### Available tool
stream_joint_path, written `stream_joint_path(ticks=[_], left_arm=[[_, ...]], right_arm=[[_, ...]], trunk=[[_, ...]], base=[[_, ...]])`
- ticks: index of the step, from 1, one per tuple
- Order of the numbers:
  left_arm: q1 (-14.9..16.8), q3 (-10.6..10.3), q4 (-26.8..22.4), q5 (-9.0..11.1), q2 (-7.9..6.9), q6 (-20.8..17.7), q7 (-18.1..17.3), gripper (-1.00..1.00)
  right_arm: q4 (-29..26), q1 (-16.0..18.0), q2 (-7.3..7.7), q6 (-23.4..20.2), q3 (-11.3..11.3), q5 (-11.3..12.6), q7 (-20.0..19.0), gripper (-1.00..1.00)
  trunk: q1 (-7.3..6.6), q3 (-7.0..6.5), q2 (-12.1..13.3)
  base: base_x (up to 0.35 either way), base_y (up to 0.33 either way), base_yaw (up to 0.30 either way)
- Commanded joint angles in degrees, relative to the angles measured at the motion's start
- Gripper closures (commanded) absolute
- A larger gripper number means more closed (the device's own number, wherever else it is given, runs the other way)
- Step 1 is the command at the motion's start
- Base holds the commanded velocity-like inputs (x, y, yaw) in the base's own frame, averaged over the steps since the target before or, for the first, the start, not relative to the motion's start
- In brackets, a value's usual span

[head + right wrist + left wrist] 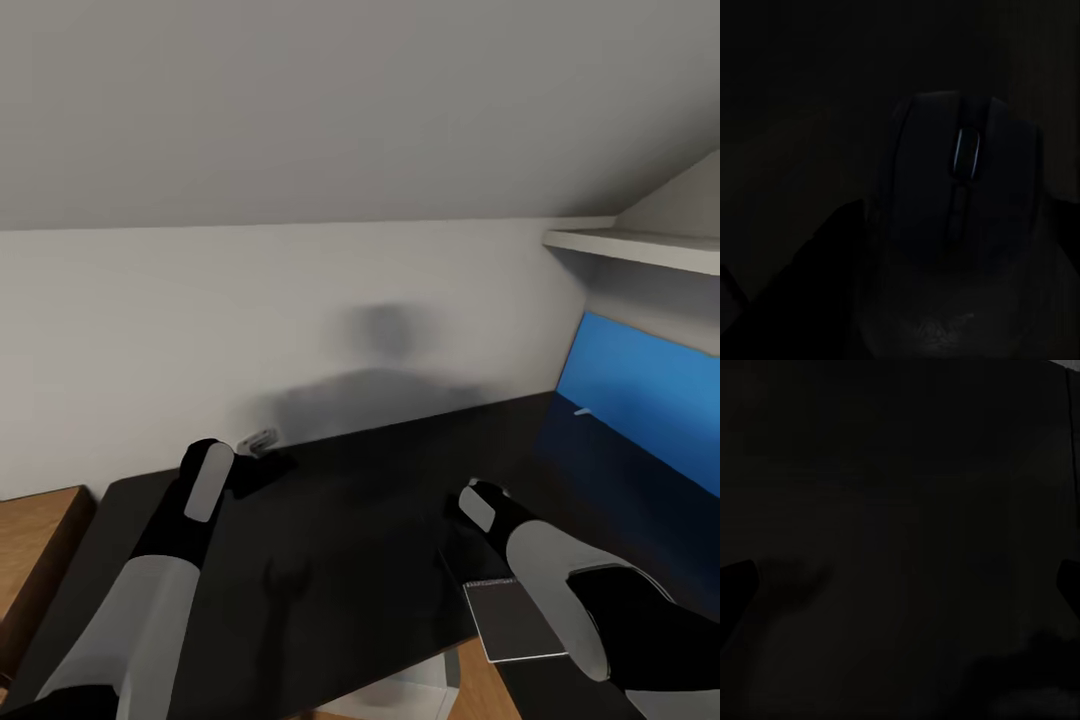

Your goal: In the bedroom, organize the workspace by keeping the computer under the desk, ensuring the monitor is on the desk, placing the keyboard on the desk next to the monitor, placing the mouse on the desk next to the keyboard, moving the folder from the swivel chair onto the desk next to the mouse, stacking the notebook on top of the folder with the pen on top of the notebook, and positioning the swivel chair next to the desk.

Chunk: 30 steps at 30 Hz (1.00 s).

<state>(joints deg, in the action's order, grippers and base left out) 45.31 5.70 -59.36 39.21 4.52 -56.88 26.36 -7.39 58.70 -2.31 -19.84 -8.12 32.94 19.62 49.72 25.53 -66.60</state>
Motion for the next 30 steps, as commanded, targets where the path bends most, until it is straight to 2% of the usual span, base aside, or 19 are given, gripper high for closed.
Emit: stream_joint_path(ticks=[1, 3, 5, 6, 8, 11, 14, 16, 17, 18, 22, 26, 30], left_arm=[[0.04, 0.15, 0.42, 0.58, 0.05, -0.17, 0.57, -1.0], [0.04, 0.15, 0.97, 0.54, 0.05, -0.16, 0.6, -1.0], [0.04, 0.18, 1.28, 0.45, 0.05, -0.16, 0.62, -1.0], [0.04, 0.17, 1.31, 0.44, 0.05, -0.16, 0.62, -1.0], [0.04, 0.18, 1.35, 0.43, 0.05, -0.16, 0.62, -1.0], [0.04, 0.19, 1.35, 0.43, 0.05, -0.16, 0.62, -1.0], [0.04, 0.17, 1.35, 0.43, 0.05, -0.16, 0.62, -1.0], [0.04, 0.18, 1.37, 0.42, 0.05, -0.16, 0.64, -1.0], [0.04, 0.18, 1.37, 0.41, 0.05, -0.16, 0.68, -1.0], [0.04, 0.15, 1.36, 0.41, 0.05, -0.16, 0.69, -1.0], [0.04, 0.11, 1.37, 0.42, 0.05, -0.15, 0.71, -1.0], [0.04, 0.1, 1.39, 0.43, 0.05, -0.16, 0.67, -1.0], [0.04, 0.1, 1.41, 0.36, 0.12, -0.1, 0.64, -1.0]], right_arm=[[-0.71, 0.01, -0.06, 0.01, -0.55, 0.23, 0.62, 1.0], [-1.71, 0.01, -0.63, 0.35, -0.72, -0.56, 2.3, 1.0], [-4.93, -0.07, -3.15, 0.55, -0.69, -3.87, 8.31, 1.0], [-6.91, -0.57, -3.75, 0.52, -0.68, -5.15, 10.38, 1.0], [-9.56, -1.84, -4.03, 0.32, -0.68, -5.88, 11.53, 1.0], [-17.02, -5.19, -4.04, -1.68, -0.61, -6.4, 12.37, 1.0], [-32.76, -12.95, -3.74, -7.61, -0.53, -6.69, 12.68, 1.0], [-44.56, -19.6, -2.97, -10.86, -0.51, -6.64, 12.76, 1.0], [-52.79, -24.23, -2.17, -13.04, -0.49, -6.43, 12.79, 1.0], [-55.14, -25.47, -1.95, -14.17, -0.46, -6.34, 12.8, 1.0], [-58.64, -27.33, -1.71, -16.62, -0.34, -5.46, 12.79, 1.0], [-59.37, -27.74, -1.9, -16.97, -0.36, -5.1, 12.81, 1.0], [-59.31, -27.76, -1.91, -16.95, -0.41, -5.07, 12.81, 1.0]], trunk=[[-0.22, -0.12, 0.38], [-0.66, -0.48, 1.18], [-1.1, -0.84, 1.98], [-1.32, -1.02, 2.38], [-1.76, -1.38, 3.18], [-2.42, -1.91, 4.39], [-3.08, -2.45, 5.59], [-3.52, -2.81, 6.39], [-3.74, -2.99, 6.79], [-3.96, -3.17, 7.19], [-4.84, -3.89, 8.8], [-5.71, -4.61, 10.4], [-6.59, -5.32, 12.01]], base=[[0.0, 0.0, 0.0], [0.0, 0.0, 0.0], [0.0, 0.0, 0.0], [0.0, 0.0, 0.0], [0.0, 0.0, 0.0], [0.0, 0.0, 0.0], [0.0, 0.0, 0.0], [0.0, 0.0, 0.0], [0.0, 0.0, 0.0], [0.0, 0.0, 0.0], [0.0, 0.0, 0.0], [-0.019, 0.0, 0.0], [-0.234, 0.0, 0.0]])
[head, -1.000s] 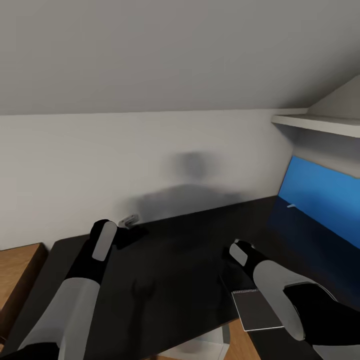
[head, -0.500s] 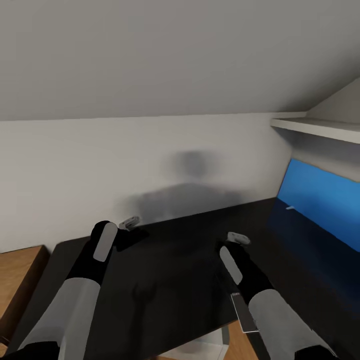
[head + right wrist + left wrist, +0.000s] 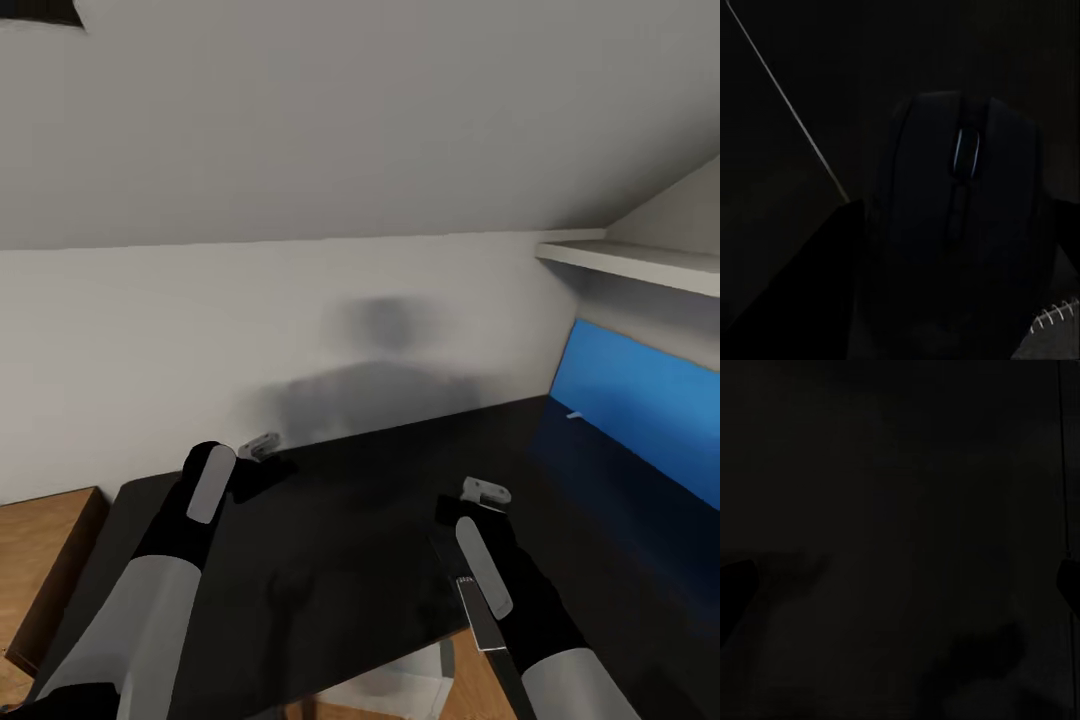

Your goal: In the bedroom, organize the workspace by keeping the computer under the desk, ensuring the monitor is on the desk, placing the keyboard on the desk next to the monitor, placing the mouse on the desk next to the keyboard, moving the folder from the swivel chair onto the desk next to the mouse, stacking the notebook on top of the folder with the pen on top of the notebook, and positioning the swivel chair next to the desk.

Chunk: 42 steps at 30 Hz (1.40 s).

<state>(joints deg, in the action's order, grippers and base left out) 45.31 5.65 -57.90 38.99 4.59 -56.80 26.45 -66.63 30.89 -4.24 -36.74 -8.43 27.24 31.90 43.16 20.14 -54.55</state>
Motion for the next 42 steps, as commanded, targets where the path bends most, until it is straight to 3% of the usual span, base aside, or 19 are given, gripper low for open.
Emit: stream_joint_path(ticks=[1, 29, 42], left_arm=[[0.04, 0.15, -0.07, 0.56, 0.06, -0.16, 0.52, -1.0], [0.04, 0.08, -0.13, 0.59, 0.07, -0.23, 0.34, -1.0], [0.04, 0.15, -0.11, 0.55, 0.07, -0.15, 0.44, -1.0]], right_arm=[[-0.05, 0.05, 0.02, -0.03, -0.09, 0.62, 0.51, 1.0], [0.01, 0.02, 0.02, 0.09, -0.18, 0.47, 0.52, 1.0], [0.01, 0.02, 0.11, 0.09, -0.16, 0.4, 0.53, 1.0]], trunk=[[-0.25, -0.11, 0.36], [-6.4, -5.14, 11.59], [-6.4, -5.65, 11.59]], base=[[-0.332, 0.0, 0.0], [-0.336, 0.0, 0.0], [-0.008, 0.0, -0.104]])
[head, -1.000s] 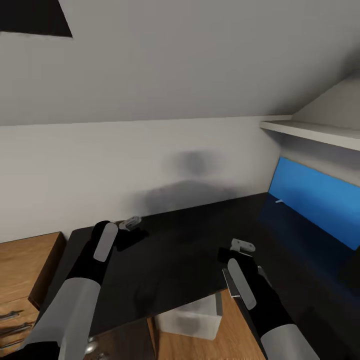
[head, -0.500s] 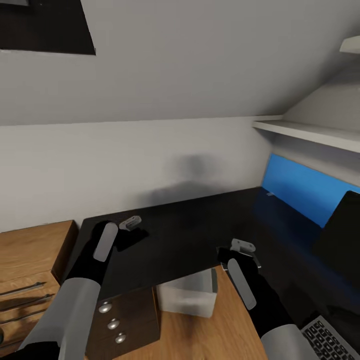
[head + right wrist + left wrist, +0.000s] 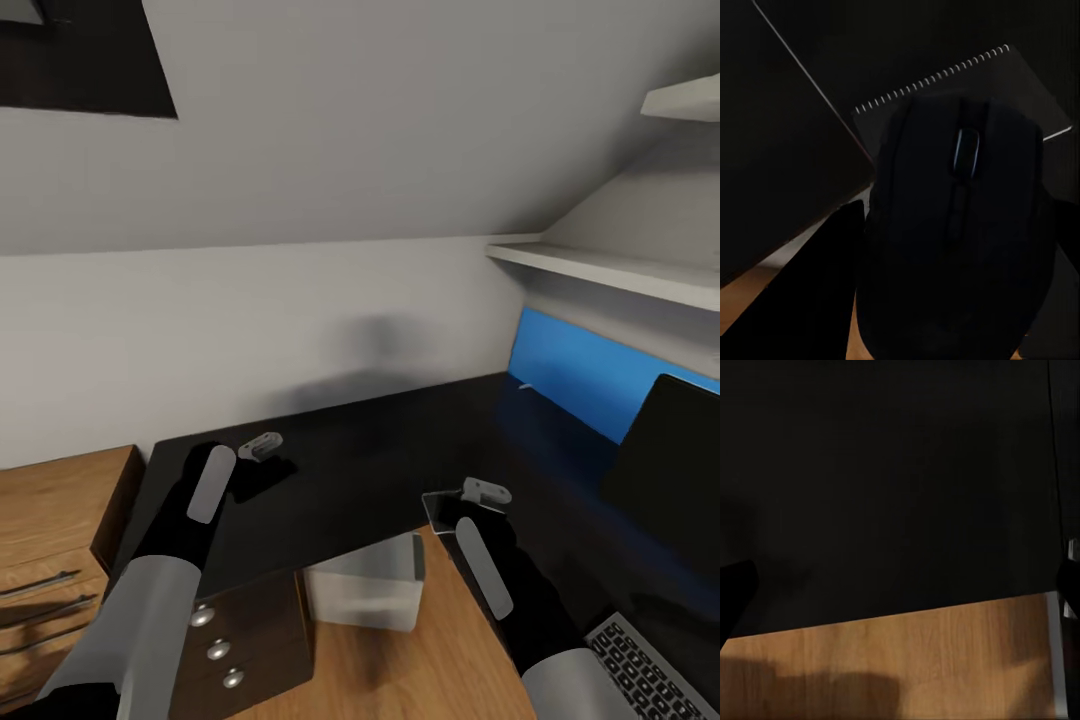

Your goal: In the bedroom, organize the workspace by keeping the computer under the desk, ensuring the monitor is on the desk, placing the keyboard on the desk next to the monitor, placing the mouse on the desk next to the keyboard, moving the folder from the swivel chair onto the desk next to the mouse, stacking the notebook on top of the folder with the pen on top of the notebook, and positioning the swivel chair next to the desk.

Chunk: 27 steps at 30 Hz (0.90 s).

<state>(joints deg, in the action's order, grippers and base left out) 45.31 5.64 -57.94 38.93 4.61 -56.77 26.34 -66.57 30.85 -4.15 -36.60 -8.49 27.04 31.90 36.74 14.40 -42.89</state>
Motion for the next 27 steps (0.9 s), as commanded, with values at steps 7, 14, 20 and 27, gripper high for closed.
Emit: stream_joint_path(ticks=[7, 14, 20, 27], left_arm=[[0.04, 0.09, -0.07, 0.62, 0.05, -0.18, 0.55, -1.0], [-0.03, 0.0, -3.95, 0.68, 0.13, 0.35, 0.38, -1.0], [-12.57, -0.7, -30.14, 0.71, 0.36, 0.67, 0.07, -1.0], [-15.76, -2.98, -34.75, 0.71, 0.14, 5.15, -1.2, -1.0]], right_arm=[[-0.02, 0.03, 0.02, -0.05, -0.05, 0.61, 0.53, 1.0], [0.61, 0.05, -0.06, -0.04, -0.12, 0.5, 0.48, 1.0], [0.74, 0.02, -0.07, 0.02, -0.13, 0.47, 0.53, 1.0], [1.46, 0.08, -0.04, 0.04, -0.04, 0.49, 0.6, 1.0]], trunk=[[0.02, -0.37, -0.07], [0.02, -0.83, -0.07], [0.02, -1.22, -0.07], [0.02, -1.69, -0.07]], base=[[0.0, 0.0, -0.176], [0.0, 0.0, -0.18], [0.0, 0.0, -0.18], [0.0, 0.0, -0.18]])
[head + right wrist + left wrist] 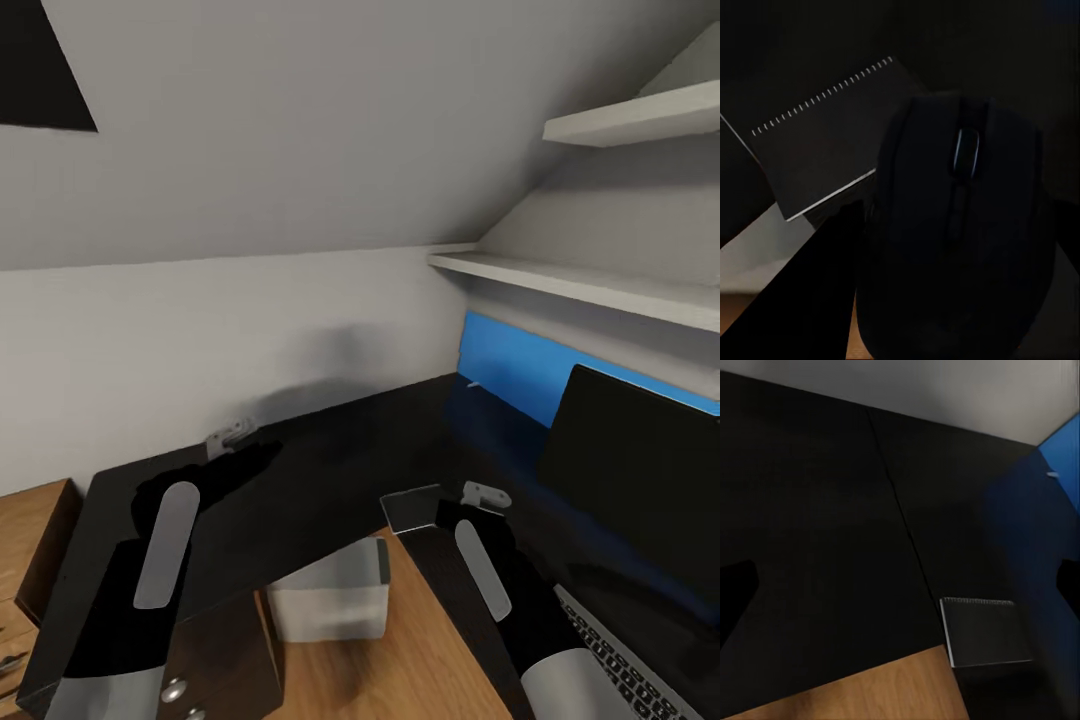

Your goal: In the bedroom, organize the workspace by keeping the computer under the desk, ensuring the monitor is on the desk, placing the keyboard on the desk next to the monitor, placing the mouse on the desk next to the keyboard, moving the folder from the swivel chair onto the desk next to the mouse, stacking the notebook on top of the folder with the pen on top of the notebook, and positioning the swivel chair next to the desk.

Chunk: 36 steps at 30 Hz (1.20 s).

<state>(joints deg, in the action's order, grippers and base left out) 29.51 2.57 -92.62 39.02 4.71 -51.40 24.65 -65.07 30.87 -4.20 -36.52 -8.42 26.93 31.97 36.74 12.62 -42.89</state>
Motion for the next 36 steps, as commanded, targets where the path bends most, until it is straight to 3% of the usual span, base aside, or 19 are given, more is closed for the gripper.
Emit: stream_joint_path(ticks=[1, 24, 29, 36], left_arm=[[0.04, 0.08, -0.09, 0.62, 0.04, -0.17, 0.49, -1.0], [0.03, -0.02, -0.02, 0.55, 0.03, 0.04, 0.75, -1.0], [0.03, -0.02, -0.02, 0.55, 0.03, 0.07, 0.75, -1.0], [0.03, -0.08, -0.08, 0.59, 0.1, 0.06, 0.62, -1.0]], right_arm=[[0.14, 0.05, 0.0, -0.05, -0.11, 0.59, 0.52, 1.0], [6.16, 0.05, -0.2, 1.8, -0.76, 0.51, -0.01, 1.0], [6.33, 0.07, -0.27, 1.86, -3.38, 0.55, 0.02, 1.0], [6.82, 0.07, -0.2, 3.18, -3.9, 0.45, -0.25, 1.0]], trunk=[[0.02, 0.02, -0.07], [0.02, -1.14, -0.07], [0.02, -1.15, -0.07], [0.46, -0.79, -0.87]], base=[[0.0, 0.0, -0.18], [0.0, 0.0, -0.171], [0.0, 0.0, -0.016], [0.0, 0.0, 0.0]])
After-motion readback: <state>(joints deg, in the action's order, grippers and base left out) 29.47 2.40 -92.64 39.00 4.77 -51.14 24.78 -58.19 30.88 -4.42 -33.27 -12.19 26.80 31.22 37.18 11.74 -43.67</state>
